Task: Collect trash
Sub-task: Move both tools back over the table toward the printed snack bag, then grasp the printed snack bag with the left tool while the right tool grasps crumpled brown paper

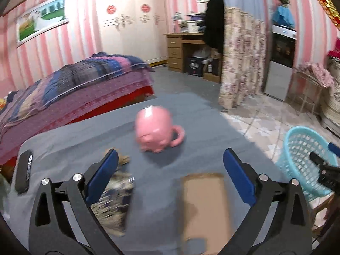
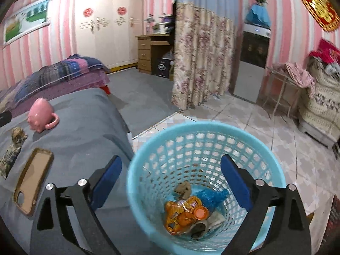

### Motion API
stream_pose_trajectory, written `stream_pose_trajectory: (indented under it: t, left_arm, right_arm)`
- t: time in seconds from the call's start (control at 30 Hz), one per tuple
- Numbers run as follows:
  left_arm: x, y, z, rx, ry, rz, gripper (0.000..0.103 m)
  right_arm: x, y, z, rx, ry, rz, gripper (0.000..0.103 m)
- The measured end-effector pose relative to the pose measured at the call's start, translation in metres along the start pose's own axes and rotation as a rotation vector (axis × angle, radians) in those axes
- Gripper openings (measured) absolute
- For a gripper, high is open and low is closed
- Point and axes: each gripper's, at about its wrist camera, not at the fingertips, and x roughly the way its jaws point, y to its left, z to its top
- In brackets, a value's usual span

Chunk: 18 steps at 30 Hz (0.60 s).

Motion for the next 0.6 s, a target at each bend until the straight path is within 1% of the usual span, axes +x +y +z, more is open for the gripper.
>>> stream_pose_trajectory:
  t: [0.13, 0.2, 0.23, 0.3, 0.4, 0.53, 0.57, 0.6]
  left_arm:
    - [0.002, 0.038, -0.027, -0.017, 0.056, 0.066, 0.097]
    - [0.009, 0.049, -0.038, -0.037, 0.084, 0.082, 0.097]
    - [0.015, 0.059, -0.045, -0.064, 0.116, 0.087, 0.097]
    - [0.024, 0.074, -0.053, -0.111, 0.157, 0.085, 0.097]
    - [0.032, 0.084, -0.057, -0.154, 0.194, 0.084, 0.097]
    - [0.040, 0.087, -0.063, -0.136, 0.216, 0.108, 0.097]
    - [0.043, 0.089, -0.066, -0.137, 0.231, 0.105, 0.097]
    - [0.047, 0.090, -0.069, -0.140, 0.244, 0.099, 0.095]
  right_arm:
    - [-0.003, 0.018, 0.004, -0.036, -0.004, 0.035, 0.095]
    - [-0.003, 0.030, 0.004, -0.034, 0.001, 0.073, 0.096]
    - [-0.003, 0.033, 0.005, -0.032, 0.003, 0.082, 0.096]
    - [-0.002, 0.041, 0.006, -0.019, 0.012, 0.102, 0.096]
    - [0.000, 0.054, 0.007, -0.010, 0.033, 0.119, 0.096]
    - [0.002, 0.068, 0.006, -0.007, 0.045, 0.135, 0.096]
    - [0.003, 0.074, 0.006, -0.012, 0.050, 0.129, 0.096]
    - [0.002, 0.082, 0.005, -0.023, 0.046, 0.101, 0.096]
